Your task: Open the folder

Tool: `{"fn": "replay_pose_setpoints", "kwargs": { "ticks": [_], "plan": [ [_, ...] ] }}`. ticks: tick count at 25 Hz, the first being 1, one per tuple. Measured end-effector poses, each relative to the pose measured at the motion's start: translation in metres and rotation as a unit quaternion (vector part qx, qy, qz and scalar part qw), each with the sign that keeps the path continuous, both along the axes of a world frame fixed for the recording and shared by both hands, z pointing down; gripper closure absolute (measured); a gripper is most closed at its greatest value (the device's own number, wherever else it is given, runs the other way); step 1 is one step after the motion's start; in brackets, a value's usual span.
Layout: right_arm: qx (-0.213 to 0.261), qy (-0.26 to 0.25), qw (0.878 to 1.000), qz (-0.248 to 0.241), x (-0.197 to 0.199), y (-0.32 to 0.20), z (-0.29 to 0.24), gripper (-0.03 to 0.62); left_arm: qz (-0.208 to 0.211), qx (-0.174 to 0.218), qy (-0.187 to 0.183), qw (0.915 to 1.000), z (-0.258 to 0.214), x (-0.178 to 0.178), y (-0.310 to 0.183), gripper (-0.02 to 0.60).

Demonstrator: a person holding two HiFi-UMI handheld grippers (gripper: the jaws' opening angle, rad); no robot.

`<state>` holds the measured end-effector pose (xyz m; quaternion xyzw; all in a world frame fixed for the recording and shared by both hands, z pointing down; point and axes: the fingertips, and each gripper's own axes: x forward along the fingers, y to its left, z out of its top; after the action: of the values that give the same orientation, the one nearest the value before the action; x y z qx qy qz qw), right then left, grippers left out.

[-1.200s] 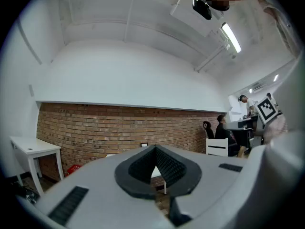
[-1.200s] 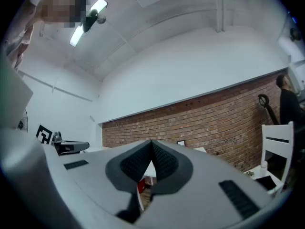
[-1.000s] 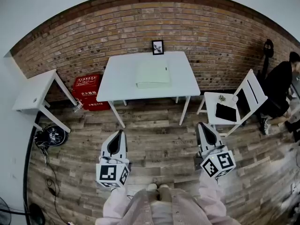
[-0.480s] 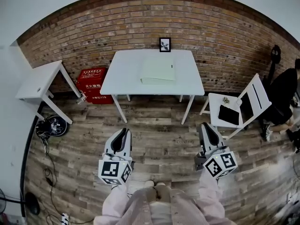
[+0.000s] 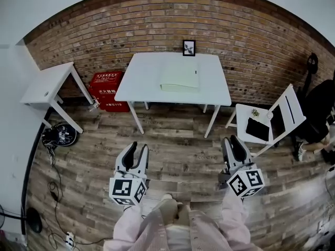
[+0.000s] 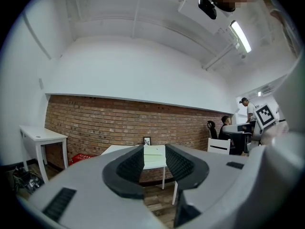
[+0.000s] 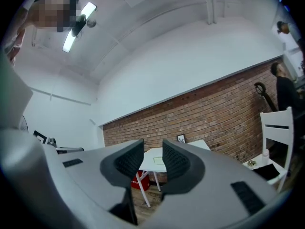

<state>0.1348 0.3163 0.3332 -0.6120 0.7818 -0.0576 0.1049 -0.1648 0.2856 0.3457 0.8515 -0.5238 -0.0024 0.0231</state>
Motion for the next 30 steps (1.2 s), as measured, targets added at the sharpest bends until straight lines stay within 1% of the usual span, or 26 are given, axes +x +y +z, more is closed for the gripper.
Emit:
{"fn": "replay_pose_setpoints", "kwargs": {
  "ticks": [7, 14, 17, 24, 30],
  "plan": [
    [-0.003, -0.006, 1.000, 0.003, 0.002, -0.006, 0.002, 0.491, -0.011, -0.006, 0.004, 0.9999, 0.006, -0.004, -0.010, 0.442],
    [-0.011, -0.008, 1.000, 0.002, 0.009, -0.038, 0.008, 0.491, -0.007, -0.014, 0.012, 0.9998, 0.012, 0.005, -0.045, 0.442],
    [-0.017, -0.018, 1.000, 0.000, 0.009, -0.060, 0.012, 0.491, -0.004, -0.020, 0.016, 0.9997, 0.018, 0.007, -0.069, 0.442],
    [-0.027, -0.018, 0.999, 0.001, 0.013, -0.131, 0.022, 0.491, 0.002, -0.026, 0.017, 0.9995, 0.025, 0.014, -0.144, 0.442],
    [-0.038, -0.028, 0.999, 0.018, 0.022, -0.179, 0.028, 0.491, 0.022, -0.035, 0.017, 0.9990, 0.030, 0.028, -0.203, 0.442]
  ]
}}
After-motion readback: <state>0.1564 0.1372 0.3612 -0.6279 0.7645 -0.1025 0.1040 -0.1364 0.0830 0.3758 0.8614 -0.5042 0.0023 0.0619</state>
